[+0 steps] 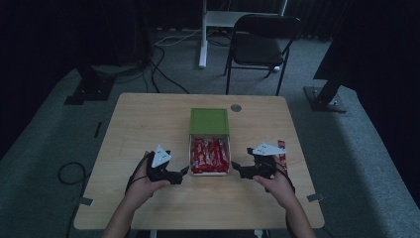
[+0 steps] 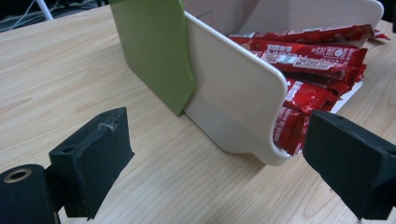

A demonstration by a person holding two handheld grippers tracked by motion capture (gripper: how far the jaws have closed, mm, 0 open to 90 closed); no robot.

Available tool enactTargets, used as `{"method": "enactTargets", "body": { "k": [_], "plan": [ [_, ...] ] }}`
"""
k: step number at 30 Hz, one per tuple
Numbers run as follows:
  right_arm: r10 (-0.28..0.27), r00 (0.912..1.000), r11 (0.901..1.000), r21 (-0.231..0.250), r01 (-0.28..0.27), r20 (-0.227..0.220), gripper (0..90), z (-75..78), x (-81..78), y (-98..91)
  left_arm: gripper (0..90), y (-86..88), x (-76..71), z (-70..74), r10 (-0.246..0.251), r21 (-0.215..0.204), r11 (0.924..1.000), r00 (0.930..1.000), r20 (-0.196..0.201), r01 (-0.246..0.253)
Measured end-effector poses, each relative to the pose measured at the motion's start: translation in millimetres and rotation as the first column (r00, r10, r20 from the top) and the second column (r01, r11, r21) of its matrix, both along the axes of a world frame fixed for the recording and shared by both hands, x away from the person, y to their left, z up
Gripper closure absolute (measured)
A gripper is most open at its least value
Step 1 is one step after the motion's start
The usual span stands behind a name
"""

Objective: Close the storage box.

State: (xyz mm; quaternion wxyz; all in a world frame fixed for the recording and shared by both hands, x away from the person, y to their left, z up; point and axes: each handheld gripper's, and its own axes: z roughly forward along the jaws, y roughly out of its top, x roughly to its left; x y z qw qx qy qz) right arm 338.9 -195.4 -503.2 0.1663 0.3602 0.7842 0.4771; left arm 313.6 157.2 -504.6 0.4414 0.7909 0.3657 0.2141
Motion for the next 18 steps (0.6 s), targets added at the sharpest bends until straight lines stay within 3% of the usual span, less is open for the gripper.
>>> {"method": "enactTargets", "body": {
  "k": [5,18],
  "plan": [
    [0.005,1.0,1.0,0.001,-0.005,-0.008,12.6,-2.1,2.7,2.7,8.6,-2.6,3.1,-0.9,0.0,-0.012,0.9999,1.0,-0.009,0.0],
    [0.0,0.9998,1.0,-0.001,0.0,-0.017,12.8,-6.1,9.3,8.5,8.6,-4.5,12.6,-4.9,0.027,0.002,0.9996,0.9995,-0.017,-0.027]
  ]
}}
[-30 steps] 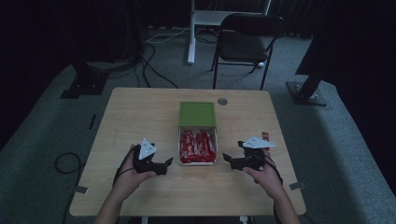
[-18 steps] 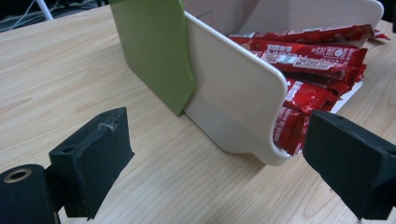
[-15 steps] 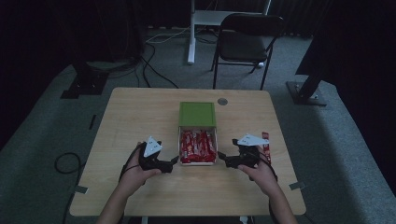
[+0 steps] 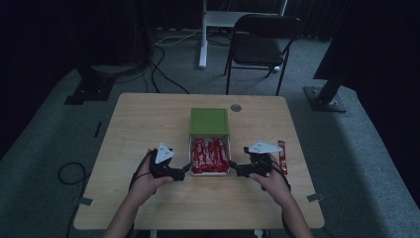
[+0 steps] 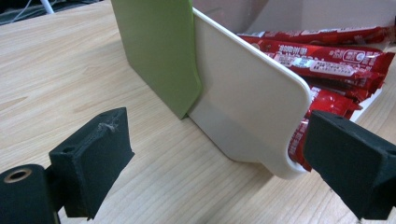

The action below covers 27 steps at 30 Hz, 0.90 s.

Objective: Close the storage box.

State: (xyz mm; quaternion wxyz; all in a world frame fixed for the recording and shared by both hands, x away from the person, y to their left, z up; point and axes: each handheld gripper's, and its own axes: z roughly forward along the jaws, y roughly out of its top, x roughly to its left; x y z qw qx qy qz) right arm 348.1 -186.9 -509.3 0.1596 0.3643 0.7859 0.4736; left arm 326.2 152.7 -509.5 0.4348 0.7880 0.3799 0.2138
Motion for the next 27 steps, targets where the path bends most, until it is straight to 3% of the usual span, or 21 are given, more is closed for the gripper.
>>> {"method": "enactTargets", "body": {
  "k": [5,7,9,27],
  "plan": [
    [0.001,1.0,1.0,0.001,-0.001,-0.001,12.8,-0.3,0.4,-0.1,8.5,-3.0,2.3,-0.9,-0.003,0.016,0.9999,1.0,0.005,0.002],
    [0.0,1.0,1.0,0.005,0.0,-0.004,12.8,-0.6,0.5,-0.3,8.5,-4.3,3.0,0.0,-0.011,0.001,0.9999,0.9999,0.001,0.011],
    [-0.001,1.0,1.0,0.005,0.001,-0.004,12.6,-0.6,0.6,-0.2,8.6,-5.2,4.1,0.8,-0.003,0.018,0.9998,0.9999,0.013,0.003],
    [0.005,1.0,1.0,0.006,-0.005,-0.007,11.9,-0.5,4.4,0.3,8.4,-5.5,12.5,1.1,0.004,0.014,0.9999,1.0,0.002,-0.004]
  ]
}}
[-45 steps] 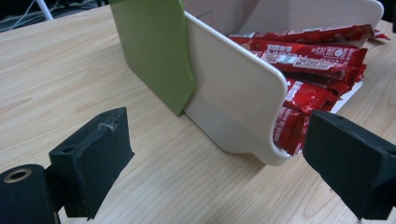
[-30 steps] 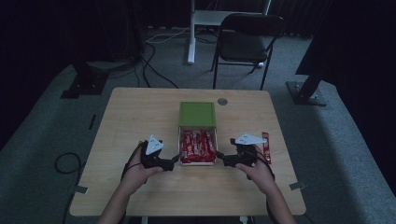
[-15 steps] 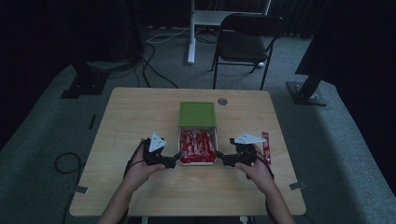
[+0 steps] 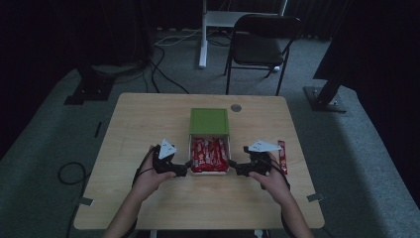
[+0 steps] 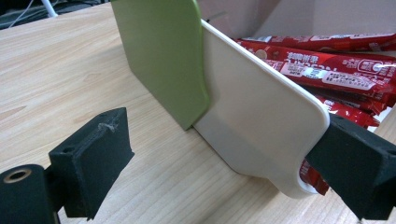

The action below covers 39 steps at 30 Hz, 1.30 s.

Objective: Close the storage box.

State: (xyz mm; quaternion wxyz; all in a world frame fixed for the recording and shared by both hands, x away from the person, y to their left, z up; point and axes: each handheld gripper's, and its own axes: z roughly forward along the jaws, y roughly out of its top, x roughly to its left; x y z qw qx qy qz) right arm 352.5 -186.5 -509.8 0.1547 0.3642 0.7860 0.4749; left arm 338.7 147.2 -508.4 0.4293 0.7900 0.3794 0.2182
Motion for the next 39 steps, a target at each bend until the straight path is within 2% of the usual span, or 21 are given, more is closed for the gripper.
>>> {"method": "enactTargets", "body": {
  "k": [12,30,39],
  "plan": [
    [0.001,1.0,1.0,-0.006,-0.001,-0.002,11.9,1.3,3.2,1.0,8.4,0.1,3.6,0.9,0.006,-0.005,1.0,0.9999,-0.009,-0.006],
    [-0.023,0.9997,0.9997,0.009,0.023,-0.006,11.9,4.4,11.8,1.4,8.5,-0.3,14.1,5.8,0.01,0.003,0.9999,0.9999,-0.011,-0.01],
    [-0.034,0.9994,0.9992,0.018,0.034,-0.008,11.9,3.6,16.0,1.3,8.4,0.1,18.7,4.8,0.022,-0.008,0.9997,0.9997,-0.011,-0.022]
  ]
}}
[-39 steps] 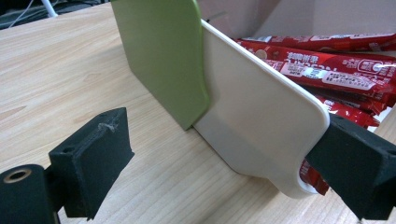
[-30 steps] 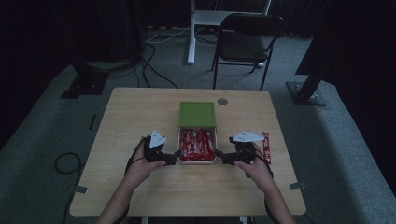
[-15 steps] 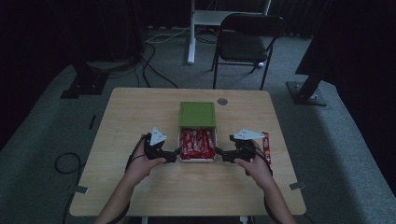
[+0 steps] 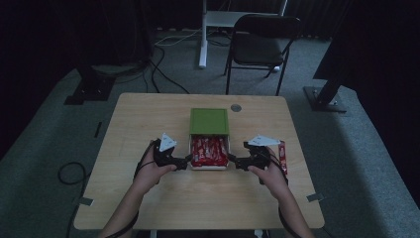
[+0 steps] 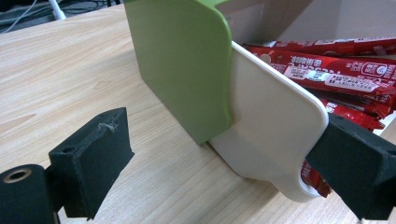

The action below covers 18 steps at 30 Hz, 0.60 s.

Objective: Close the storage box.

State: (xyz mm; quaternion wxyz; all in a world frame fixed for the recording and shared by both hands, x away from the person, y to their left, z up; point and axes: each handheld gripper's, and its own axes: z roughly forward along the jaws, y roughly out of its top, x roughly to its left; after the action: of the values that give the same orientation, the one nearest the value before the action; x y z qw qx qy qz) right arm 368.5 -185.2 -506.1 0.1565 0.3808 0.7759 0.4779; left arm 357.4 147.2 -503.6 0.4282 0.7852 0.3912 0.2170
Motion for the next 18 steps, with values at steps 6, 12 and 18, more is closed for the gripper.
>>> {"method": "enactTargets", "body": {
  "k": [6,12,18],
  "plan": [
    [-0.007,1.0,1.0,0.001,0.007,-0.001,11.9,0.2,2.7,0.4,8.4,-0.7,1.9,-1.1,0.014,-0.01,0.9998,0.9999,-0.002,-0.014],
    [-0.01,0.9999,0.9999,-0.014,0.01,0.001,11.9,1.9,6.9,0.4,5.7,-1.2,5.7,-2.6,0.022,-0.005,0.9997,0.9997,0.011,-0.022],
    [-0.019,0.9998,0.9998,-0.006,0.019,-0.003,11.5,1.2,10.1,0.3,3.7,-1.5,8.8,-3.2,0.021,-0.009,0.9998,0.9997,0.009,-0.02]
  ]
}}
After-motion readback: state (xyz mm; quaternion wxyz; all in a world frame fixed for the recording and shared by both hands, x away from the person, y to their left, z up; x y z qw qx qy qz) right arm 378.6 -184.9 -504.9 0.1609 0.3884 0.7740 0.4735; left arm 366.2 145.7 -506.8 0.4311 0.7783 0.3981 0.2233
